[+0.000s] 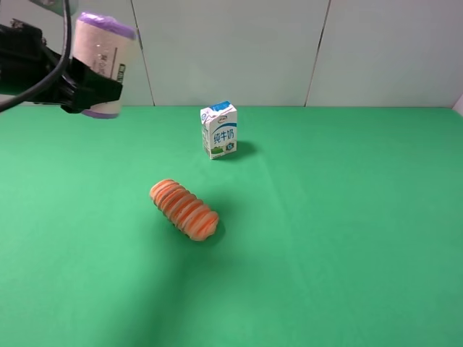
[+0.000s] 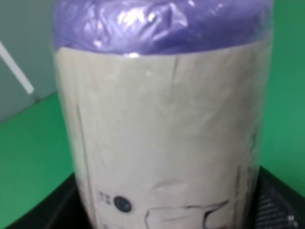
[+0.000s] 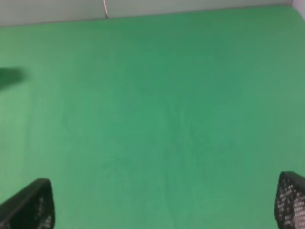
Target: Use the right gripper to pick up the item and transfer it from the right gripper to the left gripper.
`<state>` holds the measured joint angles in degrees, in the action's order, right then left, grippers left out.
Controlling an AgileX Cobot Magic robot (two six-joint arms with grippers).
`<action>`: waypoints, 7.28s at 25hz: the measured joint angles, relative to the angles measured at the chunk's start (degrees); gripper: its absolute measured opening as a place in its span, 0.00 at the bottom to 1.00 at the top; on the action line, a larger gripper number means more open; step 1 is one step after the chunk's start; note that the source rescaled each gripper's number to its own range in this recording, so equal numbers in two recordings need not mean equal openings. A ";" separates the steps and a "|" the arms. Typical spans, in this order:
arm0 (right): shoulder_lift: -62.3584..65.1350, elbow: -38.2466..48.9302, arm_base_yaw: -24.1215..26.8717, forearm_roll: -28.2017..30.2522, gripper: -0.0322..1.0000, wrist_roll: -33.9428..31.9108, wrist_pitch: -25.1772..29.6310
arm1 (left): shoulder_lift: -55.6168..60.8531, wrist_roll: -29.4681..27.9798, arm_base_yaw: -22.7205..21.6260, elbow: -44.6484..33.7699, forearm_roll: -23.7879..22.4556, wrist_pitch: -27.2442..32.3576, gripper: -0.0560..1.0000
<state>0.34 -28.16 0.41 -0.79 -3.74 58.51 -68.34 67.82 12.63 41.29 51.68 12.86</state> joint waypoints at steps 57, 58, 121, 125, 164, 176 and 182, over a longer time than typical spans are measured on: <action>0.00 0.00 0.00 0.79 1.00 0.00 0.06 | -34.66 -57.67 -6.28 16.00 -45.13 13.94 0.06; 0.00 0.00 0.00 0.79 1.00 0.00 0.06 | -34.66 -57.67 -6.28 16.00 -45.13 13.94 0.16; 0.00 0.00 0.00 0.79 1.00 0.04 0.05 | 46.86 -68.19 -6.28 -3.91 -58.02 44.06 1.00; 0.00 0.00 0.00 0.79 1.00 0.04 0.00 | 57.79 -65.70 -6.28 -6.96 -54.23 46.51 1.00; 0.00 0.00 0.00 0.79 1.00 0.04 0.05 | 68.79 -65.19 -15.45 -12.72 -50.94 47.76 0.95; 0.00 0.00 0.00 0.79 1.00 0.04 0.05 | 68.79 -65.19 -17.54 -12.72 -50.96 47.76 0.94; 0.00 0.00 0.00 0.79 1.00 0.04 0.05 | 68.79 -65.19 -17.54 -12.72 -50.96 47.76 0.94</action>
<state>0.34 -28.16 0.41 0.00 -3.71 58.56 0.45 2.63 -4.91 28.57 0.71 60.62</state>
